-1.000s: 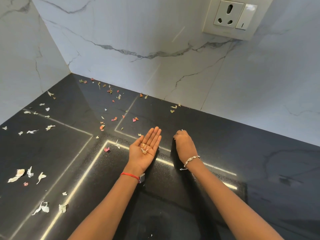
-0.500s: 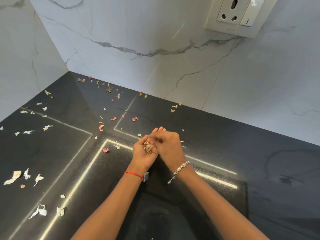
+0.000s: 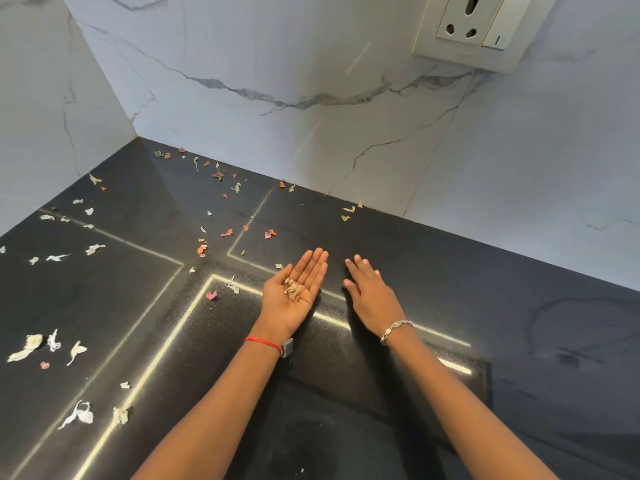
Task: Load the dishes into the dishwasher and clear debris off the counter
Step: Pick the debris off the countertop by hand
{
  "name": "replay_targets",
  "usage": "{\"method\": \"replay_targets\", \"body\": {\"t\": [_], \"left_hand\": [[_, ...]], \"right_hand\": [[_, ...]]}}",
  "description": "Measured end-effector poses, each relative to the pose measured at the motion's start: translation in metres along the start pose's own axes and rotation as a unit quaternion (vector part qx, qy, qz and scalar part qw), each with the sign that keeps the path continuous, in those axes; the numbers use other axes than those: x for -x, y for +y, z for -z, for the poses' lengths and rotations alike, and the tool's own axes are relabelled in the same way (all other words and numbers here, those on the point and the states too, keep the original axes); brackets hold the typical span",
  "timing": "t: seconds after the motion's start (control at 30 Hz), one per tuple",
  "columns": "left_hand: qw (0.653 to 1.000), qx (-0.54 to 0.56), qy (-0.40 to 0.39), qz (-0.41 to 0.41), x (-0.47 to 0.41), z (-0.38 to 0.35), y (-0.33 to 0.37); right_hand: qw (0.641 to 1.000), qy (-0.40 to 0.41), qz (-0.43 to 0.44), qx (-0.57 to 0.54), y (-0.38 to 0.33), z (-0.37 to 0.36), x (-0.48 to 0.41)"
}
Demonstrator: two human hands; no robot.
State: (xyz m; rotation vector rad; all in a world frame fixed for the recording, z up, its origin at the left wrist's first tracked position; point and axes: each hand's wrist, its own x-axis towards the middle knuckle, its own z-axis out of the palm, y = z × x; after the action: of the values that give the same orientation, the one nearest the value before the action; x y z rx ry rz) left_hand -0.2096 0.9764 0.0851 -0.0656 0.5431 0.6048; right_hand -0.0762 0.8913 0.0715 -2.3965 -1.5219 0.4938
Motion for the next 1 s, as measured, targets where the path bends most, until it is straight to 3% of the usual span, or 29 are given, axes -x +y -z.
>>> {"method": "replay_targets", "body": {"t": [0.3,0.47,0.53,0.6,0.7,0.77,0.87,1.0], "left_hand": [[1.0,0.002,-0.018,0.003,0.01,-0.001,-0.004],[1.0,-0.001,-0.018,-0.002,0.014,-0.001,-0.004],[1.0,-0.003,-0.014,-0.003,0.015,0.0,-0.005],[1.0,-0.007,-0.014,-0.004,0.015,0.0,-0.004],[1.0,-0.007,-0.015,-0.006,0.012,0.001,-0.002],[1.0,-0.009,-0.014,-0.004,0.008,0.002,-0.001],[1.0,-0.012,-0.012,0.0,0.001,-0.002,-0.001],[0.999,-0.031,-0.017,0.0,-0.008,-0.01,-0.002]], "right_hand": [[0.993,0.083,0.026,0.085,-0.01,-0.005,0.023],[0.995,0.086,-0.008,0.049,-0.007,-0.003,0.009],[0.995,0.085,-0.042,-0.021,-0.007,0.003,0.002],[0.975,0.103,-0.108,-0.165,-0.007,0.016,-0.005],[0.851,0.115,-0.178,-0.48,-0.014,0.047,-0.009],[0.825,0.07,-0.154,-0.539,-0.026,0.062,-0.007],[0.878,0.024,-0.086,-0.471,-0.049,0.071,0.0],[0.951,0.04,-0.005,-0.308,-0.067,0.055,-0.007]]}}
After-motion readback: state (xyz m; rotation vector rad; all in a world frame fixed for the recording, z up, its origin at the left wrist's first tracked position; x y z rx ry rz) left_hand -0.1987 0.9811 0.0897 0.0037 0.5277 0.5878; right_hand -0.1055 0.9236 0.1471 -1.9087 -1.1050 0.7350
